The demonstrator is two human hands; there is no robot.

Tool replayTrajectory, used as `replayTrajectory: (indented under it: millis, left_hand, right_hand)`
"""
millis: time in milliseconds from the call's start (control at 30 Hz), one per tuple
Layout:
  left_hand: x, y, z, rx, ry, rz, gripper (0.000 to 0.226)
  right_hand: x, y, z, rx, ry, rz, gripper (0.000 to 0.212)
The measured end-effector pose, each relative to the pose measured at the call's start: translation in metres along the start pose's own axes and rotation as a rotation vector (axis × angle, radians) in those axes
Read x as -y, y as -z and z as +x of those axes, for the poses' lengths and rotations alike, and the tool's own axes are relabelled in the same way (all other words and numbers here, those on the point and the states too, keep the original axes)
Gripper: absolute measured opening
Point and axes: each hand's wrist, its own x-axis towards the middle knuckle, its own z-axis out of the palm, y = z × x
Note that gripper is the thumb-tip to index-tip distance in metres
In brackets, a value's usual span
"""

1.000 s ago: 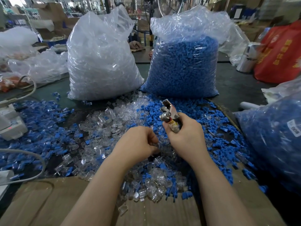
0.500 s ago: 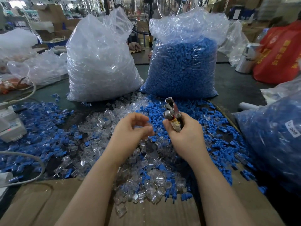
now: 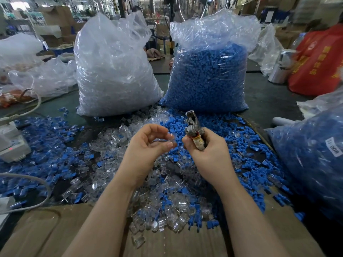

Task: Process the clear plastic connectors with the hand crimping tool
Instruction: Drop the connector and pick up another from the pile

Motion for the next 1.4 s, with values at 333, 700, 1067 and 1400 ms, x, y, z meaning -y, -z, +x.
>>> replayTrajectory:
  millis: [333,700,1067,1400]
  left_hand:
    - [-0.003,-0.004,-0.002,-0.006,-0.061,0.123,0.026]
    - [-0.004,-0.009,-0.003,-0.034,-0.048,0.166,0.02]
    - [-0.004,-0.011,-0.005,-0.083,-0.048,0.148,0.019]
    - [-0.001,-0.011,-0.003,-0.105,-0.059,0.144,0.017]
  right_hand:
    - [0.001,-0.001,0.0,0.017,0.019,0.003,0.019]
    - [0.002,-0.002,0.0,0.011,0.023,0.021,0.018]
    - [0.003,-0.001,-0.002,0.035,0.011,0.052,0.017]
    - [0.0,-0.002,-0.002,0.052,-0.007,0.044,0.012]
